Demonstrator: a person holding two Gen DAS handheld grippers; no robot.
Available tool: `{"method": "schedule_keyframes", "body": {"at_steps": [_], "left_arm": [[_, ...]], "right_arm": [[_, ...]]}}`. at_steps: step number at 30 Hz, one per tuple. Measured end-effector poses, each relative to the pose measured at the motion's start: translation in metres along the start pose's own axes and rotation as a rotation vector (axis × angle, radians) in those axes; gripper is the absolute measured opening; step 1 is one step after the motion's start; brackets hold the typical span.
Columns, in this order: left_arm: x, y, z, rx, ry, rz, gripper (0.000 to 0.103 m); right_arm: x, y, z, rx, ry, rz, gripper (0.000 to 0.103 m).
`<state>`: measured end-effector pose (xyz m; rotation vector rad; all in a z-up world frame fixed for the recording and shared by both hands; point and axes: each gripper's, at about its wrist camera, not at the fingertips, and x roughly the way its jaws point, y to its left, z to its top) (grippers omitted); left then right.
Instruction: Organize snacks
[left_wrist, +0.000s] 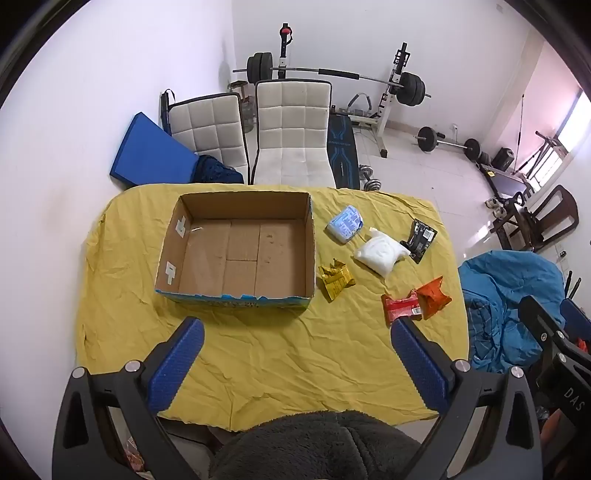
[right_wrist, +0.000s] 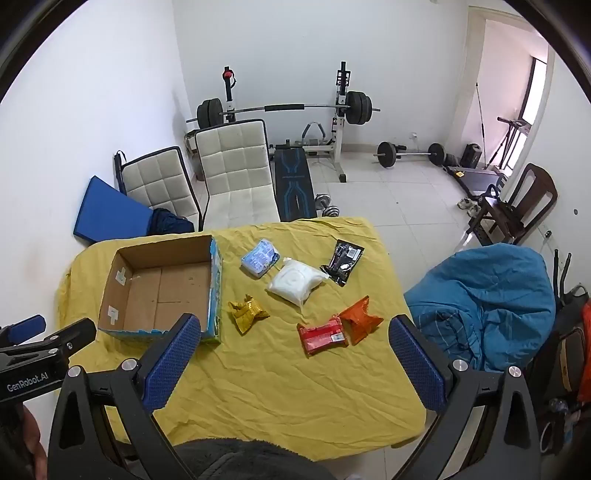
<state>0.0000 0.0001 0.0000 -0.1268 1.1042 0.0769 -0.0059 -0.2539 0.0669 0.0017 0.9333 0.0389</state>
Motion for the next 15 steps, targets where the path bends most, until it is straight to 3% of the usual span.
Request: {"method": "schedule_keyframes", "body": {"at_steps": [15], "left_arm": [[-0.003,0.001,0.0065,-0.003,-0.003,-0.003,0.103]], "right_arm": [[0.0035,-0.0065,-0.0024,-0.003,-0.001,-0.007,0.103]]}}
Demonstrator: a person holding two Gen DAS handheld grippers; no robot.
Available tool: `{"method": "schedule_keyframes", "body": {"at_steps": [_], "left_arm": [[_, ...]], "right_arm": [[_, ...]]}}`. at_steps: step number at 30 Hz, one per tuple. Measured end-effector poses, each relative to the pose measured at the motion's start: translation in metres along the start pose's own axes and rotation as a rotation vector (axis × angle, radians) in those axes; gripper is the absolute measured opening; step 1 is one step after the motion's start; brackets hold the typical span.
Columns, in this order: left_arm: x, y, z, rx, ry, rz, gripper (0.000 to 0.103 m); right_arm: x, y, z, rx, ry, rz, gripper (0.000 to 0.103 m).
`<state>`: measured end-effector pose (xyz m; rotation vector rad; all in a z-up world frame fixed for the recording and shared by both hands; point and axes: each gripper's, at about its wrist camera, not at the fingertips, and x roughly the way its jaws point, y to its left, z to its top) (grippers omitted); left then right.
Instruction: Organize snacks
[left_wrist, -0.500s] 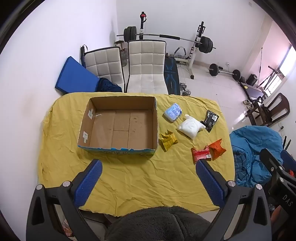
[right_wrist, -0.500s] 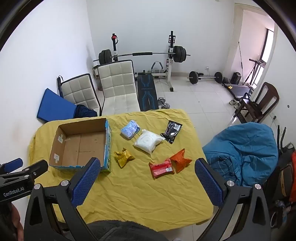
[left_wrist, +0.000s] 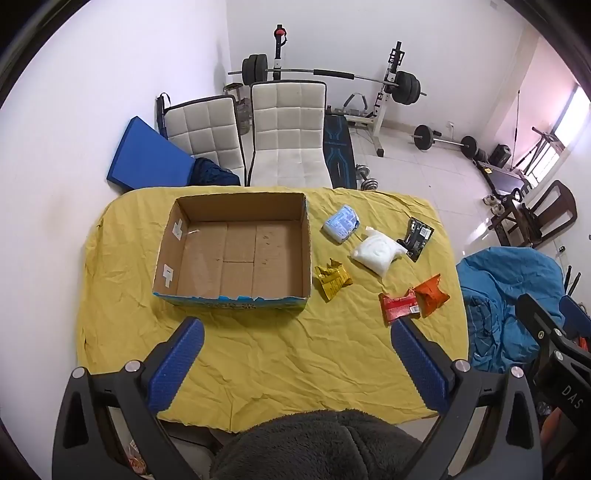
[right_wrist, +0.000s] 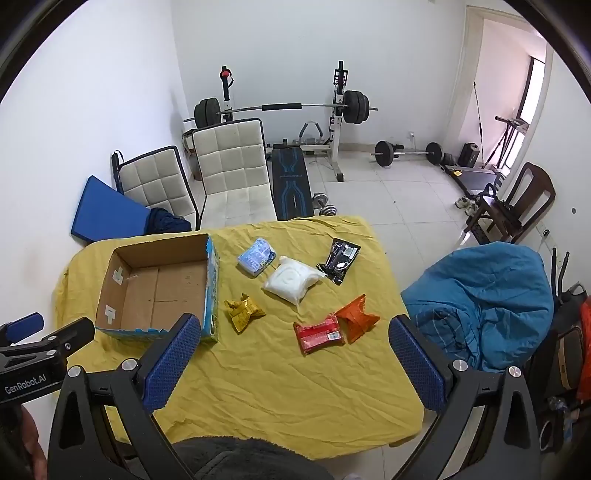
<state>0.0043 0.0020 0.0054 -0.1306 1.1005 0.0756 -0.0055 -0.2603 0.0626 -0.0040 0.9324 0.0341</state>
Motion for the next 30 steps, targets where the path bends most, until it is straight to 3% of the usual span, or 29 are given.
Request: {"method": "schedule_keyframes", "body": {"at_steps": [30], "left_arm": [[-0.006,-0.008,0.0,0.022,-0.026,0.019,0.103]], "right_arm": [[-0.009,-0.005,0.003,0.001,-0.006,-0.003,0.103]]}}
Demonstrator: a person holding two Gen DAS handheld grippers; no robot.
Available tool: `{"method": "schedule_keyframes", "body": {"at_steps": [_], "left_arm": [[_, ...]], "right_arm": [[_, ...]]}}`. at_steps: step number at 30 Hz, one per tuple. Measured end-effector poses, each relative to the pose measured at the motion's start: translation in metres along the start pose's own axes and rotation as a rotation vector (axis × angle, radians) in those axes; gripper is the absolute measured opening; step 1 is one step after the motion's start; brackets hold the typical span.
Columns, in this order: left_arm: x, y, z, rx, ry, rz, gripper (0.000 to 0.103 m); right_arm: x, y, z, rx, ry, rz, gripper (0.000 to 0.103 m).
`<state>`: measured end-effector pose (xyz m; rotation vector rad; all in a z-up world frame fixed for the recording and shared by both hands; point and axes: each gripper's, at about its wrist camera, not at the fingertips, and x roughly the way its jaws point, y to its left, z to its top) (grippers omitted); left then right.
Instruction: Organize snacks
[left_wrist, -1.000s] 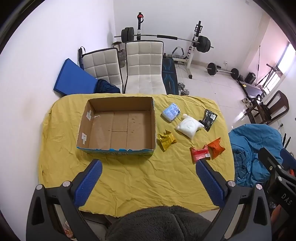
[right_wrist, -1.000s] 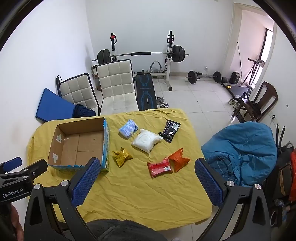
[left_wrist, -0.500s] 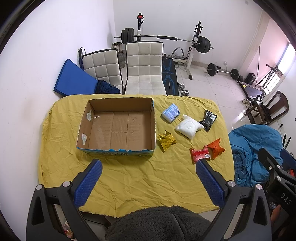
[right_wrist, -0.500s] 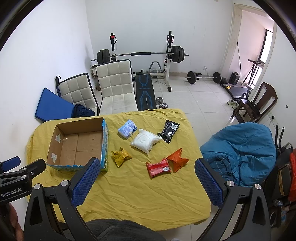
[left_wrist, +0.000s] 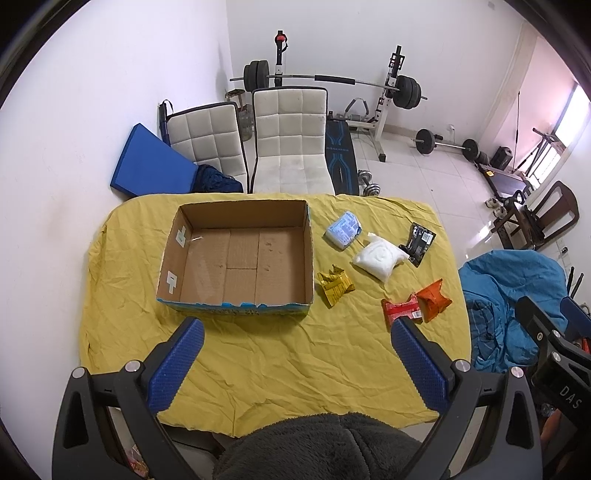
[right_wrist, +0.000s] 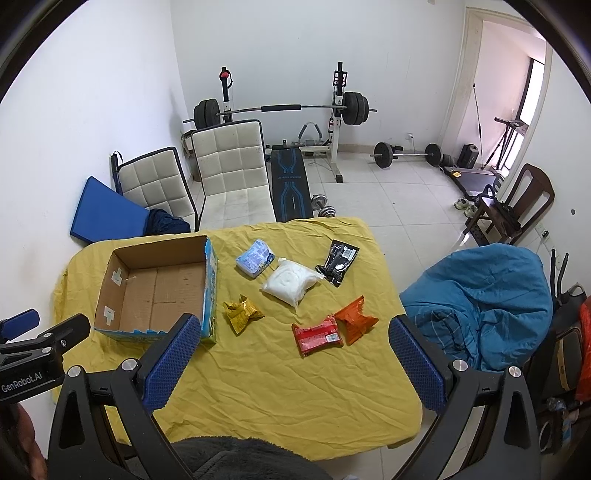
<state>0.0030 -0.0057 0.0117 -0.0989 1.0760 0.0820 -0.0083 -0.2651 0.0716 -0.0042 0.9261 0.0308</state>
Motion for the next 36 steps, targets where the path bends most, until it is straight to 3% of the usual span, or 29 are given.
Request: {"method": "schedule_keyframes", "body": {"at_steps": [13,36], "left_arm": [[-0.006,-0.002,0.0,0.006,-0.04,0.019,0.103],[-0.004,-0.003,-0.001,0.002,-0.034,0.018,0.103]], "right_arm": [[-0.007,-0.002,0.01,0.006,-0.019,-0.006,0.103],[-0.005,0.007,0.007,-0.005,-0.025,-0.004,0.103]]}}
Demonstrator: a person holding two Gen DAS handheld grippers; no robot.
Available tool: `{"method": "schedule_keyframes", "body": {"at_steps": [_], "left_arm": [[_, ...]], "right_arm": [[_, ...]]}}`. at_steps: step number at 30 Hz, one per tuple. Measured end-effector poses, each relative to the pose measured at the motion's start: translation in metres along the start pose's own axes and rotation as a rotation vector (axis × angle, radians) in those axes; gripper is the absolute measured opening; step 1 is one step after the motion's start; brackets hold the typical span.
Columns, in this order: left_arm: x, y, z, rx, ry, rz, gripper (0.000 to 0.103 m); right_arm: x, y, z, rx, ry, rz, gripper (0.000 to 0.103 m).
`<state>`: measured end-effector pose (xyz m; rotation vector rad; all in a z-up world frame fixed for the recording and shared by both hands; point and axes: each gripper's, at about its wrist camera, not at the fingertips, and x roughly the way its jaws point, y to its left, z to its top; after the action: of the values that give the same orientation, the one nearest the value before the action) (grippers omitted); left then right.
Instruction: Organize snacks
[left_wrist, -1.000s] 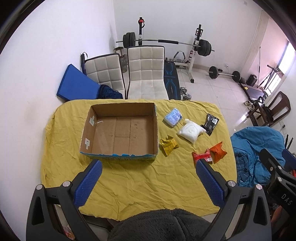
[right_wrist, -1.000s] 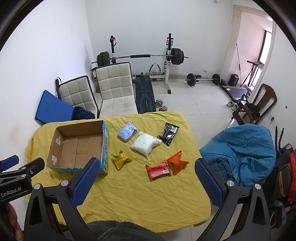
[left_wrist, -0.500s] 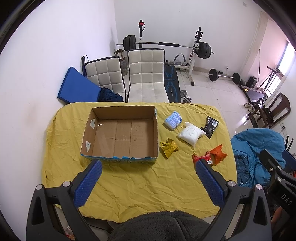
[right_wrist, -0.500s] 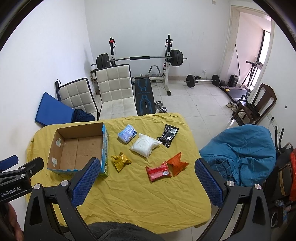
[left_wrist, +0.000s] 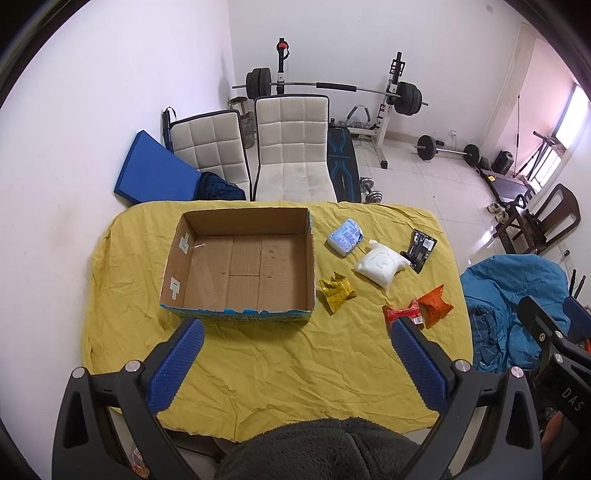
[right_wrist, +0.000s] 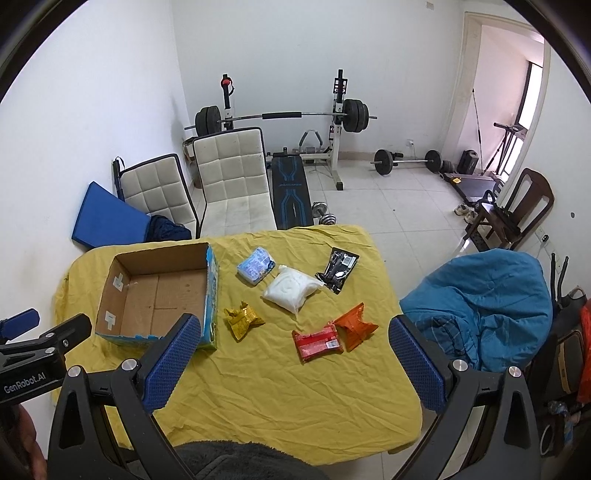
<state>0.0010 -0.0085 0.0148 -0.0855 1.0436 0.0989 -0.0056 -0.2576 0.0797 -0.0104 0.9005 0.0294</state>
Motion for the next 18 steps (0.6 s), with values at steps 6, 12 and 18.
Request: {"method": "schedule_keyframes", "body": {"at_steps": [6,12,18], "left_arm": [[-0.001,-0.001,0.0,0.001,-0.002,0.001,0.103],[-0.002,-0.003,-0.001,0.0,-0.004,0.0,0.103],[0.002,-0.01,-0.001,0.007,0.009,-0.001,0.103]], "right_arm": [[0.0,0.001,-0.001,0.0,0.0,0.002,0.103],[0.001,0.002,-0.001,0.003,0.002,0.006,0.103],[0.015,-0.006,-0.003,0.025,0.035,0.01,0.103]]}}
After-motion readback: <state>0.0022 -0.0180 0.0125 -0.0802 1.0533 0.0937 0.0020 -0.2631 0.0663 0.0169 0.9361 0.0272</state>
